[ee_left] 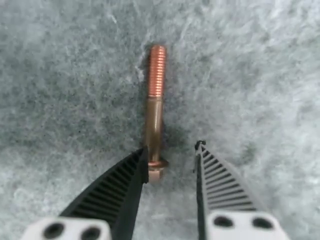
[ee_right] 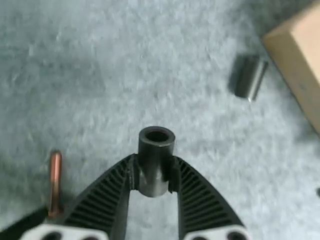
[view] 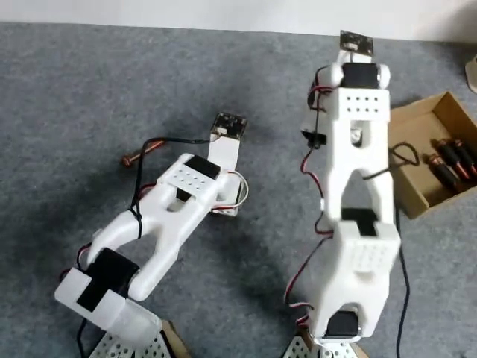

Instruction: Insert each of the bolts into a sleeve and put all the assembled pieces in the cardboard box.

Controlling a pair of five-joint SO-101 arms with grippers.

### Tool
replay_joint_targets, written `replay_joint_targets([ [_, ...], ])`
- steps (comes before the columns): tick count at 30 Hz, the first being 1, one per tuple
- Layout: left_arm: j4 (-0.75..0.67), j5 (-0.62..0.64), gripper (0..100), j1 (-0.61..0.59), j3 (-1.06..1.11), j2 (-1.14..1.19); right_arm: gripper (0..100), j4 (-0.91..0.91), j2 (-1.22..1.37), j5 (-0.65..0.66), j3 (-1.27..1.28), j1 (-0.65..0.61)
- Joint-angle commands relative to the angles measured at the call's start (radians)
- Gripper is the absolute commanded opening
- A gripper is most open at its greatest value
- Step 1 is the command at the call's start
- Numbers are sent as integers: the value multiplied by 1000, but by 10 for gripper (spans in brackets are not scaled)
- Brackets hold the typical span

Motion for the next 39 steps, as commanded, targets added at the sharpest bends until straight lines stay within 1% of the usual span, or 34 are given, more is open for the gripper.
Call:
replay_joint_targets([
  [1, 6, 9, 151, -2, -62, 48, 5, -61, -213, 28, 139, -10],
  [2, 14, 11, 151, -13, -88, 74, 5, -84, -255, 31, 191, -10],
  [5, 94, 12, 151, -39, -188, 157, 5, -174, -395, 34, 380, -10],
  [8, 157, 12, 151, -45, -263, 225, 5, -286, -547, 52, 591, -12],
  [11, 167, 12, 151, -45, -283, 254, 5, -380, -677, 61, 776, -12],
  [14, 163, 14, 149, -47, -283, 254, 5, -435, -776, 63, 917, -12],
  [19, 163, 35, 139, -50, -286, 254, 5, -489, -892, 63, 1079, -12],
  [24, 163, 46, 7, -81, -295, 254, 5, -522, -1012, 54, 1210, -12],
  [32, 163, 49, 14, -68, -363, 257, 5, -644, -1267, 72, 1484, -12],
  [37, 158, 49, 6, 4, -390, 266, 5, -745, -1366, 89, 1638, -12],
  [39, 124, 69, 5, 15, -377, 268, 5, -785, -1388, 89, 1692, -12],
])
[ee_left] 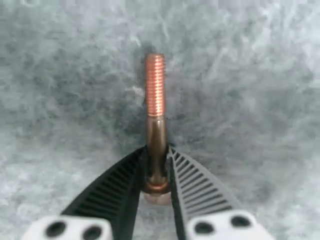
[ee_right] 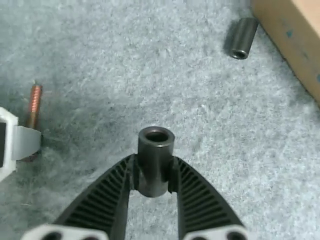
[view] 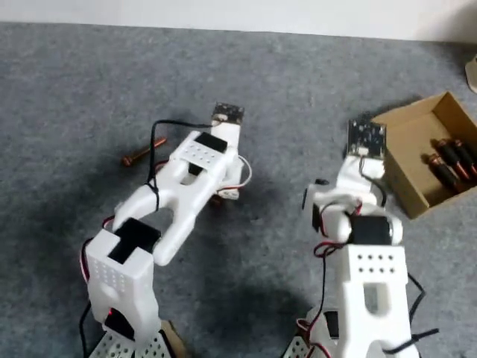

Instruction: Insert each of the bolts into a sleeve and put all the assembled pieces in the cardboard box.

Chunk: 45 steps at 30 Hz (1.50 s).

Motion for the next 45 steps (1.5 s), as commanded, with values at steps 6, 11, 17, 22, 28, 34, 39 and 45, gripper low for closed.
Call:
replay_joint_targets([
  [6, -52, 267, 5, 16, -31, -22, 5, -137, -85, 18, 120, -5],
  [11, -52, 643, 5, -105, -25, -21, 5, -189, -85, 20, 163, -5],
  [17, -63, 672, 6, -168, -45, -22, 5, -199, -84, 20, 170, -5],
  [22, -68, 948, 6, -205, -97, -21, 5, -199, -79, 21, 171, -5],
  [28, -68, 1148, 7, -236, -125, -22, 5, -199, -77, 21, 171, -5],
  [34, -68, 1145, 29, -239, -120, -22, 5, -199, -77, 21, 173, -5],
  [39, -66, 1145, 275, -243, -119, -22, 5, -199, -77, 21, 173, -5],
  [45, -66, 1143, 608, -214, -113, -19, 5, -200, -77, 21, 194, -5],
])
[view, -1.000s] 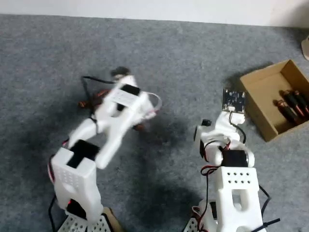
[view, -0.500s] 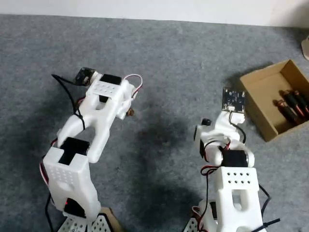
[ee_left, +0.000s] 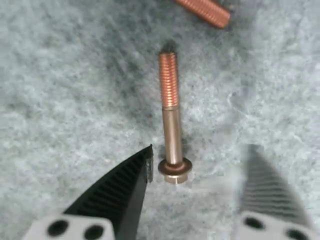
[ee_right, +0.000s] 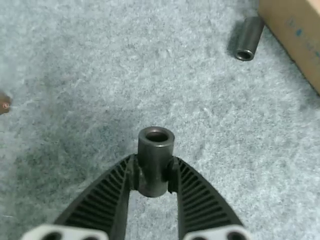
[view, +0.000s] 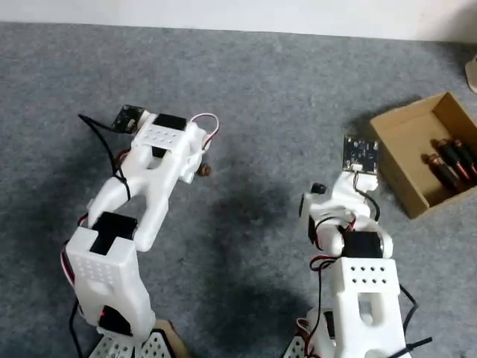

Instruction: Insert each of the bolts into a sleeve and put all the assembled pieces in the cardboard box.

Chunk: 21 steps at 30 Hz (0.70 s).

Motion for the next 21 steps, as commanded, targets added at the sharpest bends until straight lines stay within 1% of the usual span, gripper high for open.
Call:
replay_joint_targets([
  [1, -9, -9, 638, 21, -39, -21, 5, -25, -16, 14, 7, -5],
  [3, 21, -100, 665, 25, -42, -21, 5, -25, -18, 14, 8, -5],
  [8, 169, -362, 666, 25, -102, -21, 5, -38, -19, 14, 13, -5],
  [11, 272, -566, 666, 25, -166, -13, 5, -76, -16, 12, 25, -5],
  [13, 334, -738, 666, 25, -200, -12, 5, -101, -25, 8, 56, -5],
  [16, 361, -957, 666, 21, -197, -10, 5, -128, -25, 6, 82, -7],
  [18, 359, -1045, 666, 19, -179, -10, 5, -131, -25, 6, 85, -7],
  [21, 361, -1114, 666, 22, -163, -10, 5, -131, -25, 6, 85, -7],
])
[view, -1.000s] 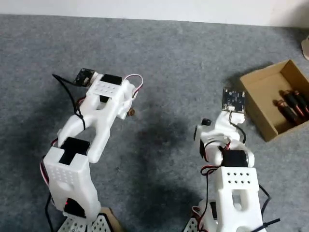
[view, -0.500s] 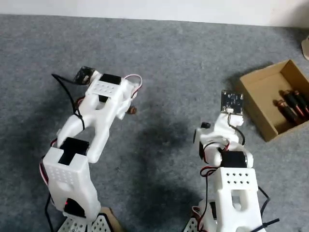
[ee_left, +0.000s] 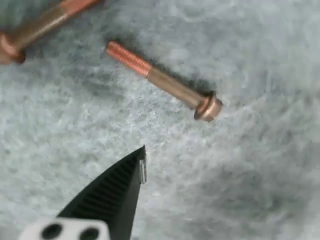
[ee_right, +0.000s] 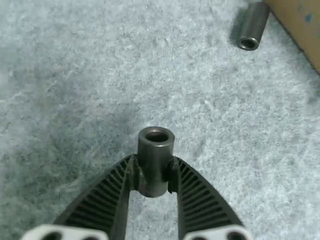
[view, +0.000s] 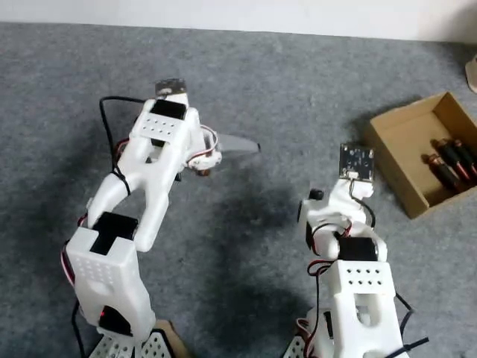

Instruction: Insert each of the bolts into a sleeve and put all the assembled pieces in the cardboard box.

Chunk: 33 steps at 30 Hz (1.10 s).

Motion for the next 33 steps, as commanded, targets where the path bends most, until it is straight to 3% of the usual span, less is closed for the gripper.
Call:
replay_joint_targets([
  [1, 8, -124, 666, 19, -4, -10, 5, -25, -25, 6, -10, -7],
  [5, 14, -448, 666, 27, 1, -10, 5, -25, -25, 6, -10, -7],
  [8, 29, -841, 666, 35, 2, -10, 5, -25, -25, 8, -10, -7],
  [9, 37, -914, 666, 36, 2, -10, 5, -25, -25, 9, -10, -7],
  [16, 54, -1057, 666, -27, 2, -10, 5, -25, -25, 12, -8, -7],
  [22, 58, -1452, 666, -73, 88, -10, 5, -27, -25, 14, -7, -7],
  [28, 64, -1660, 665, -131, 62, -15, 5, -27, -25, 14, -5, -7],
  [33, 123, -1786, 550, -137, -5, -13, 5, -61, -24, 14, -4, -27],
])
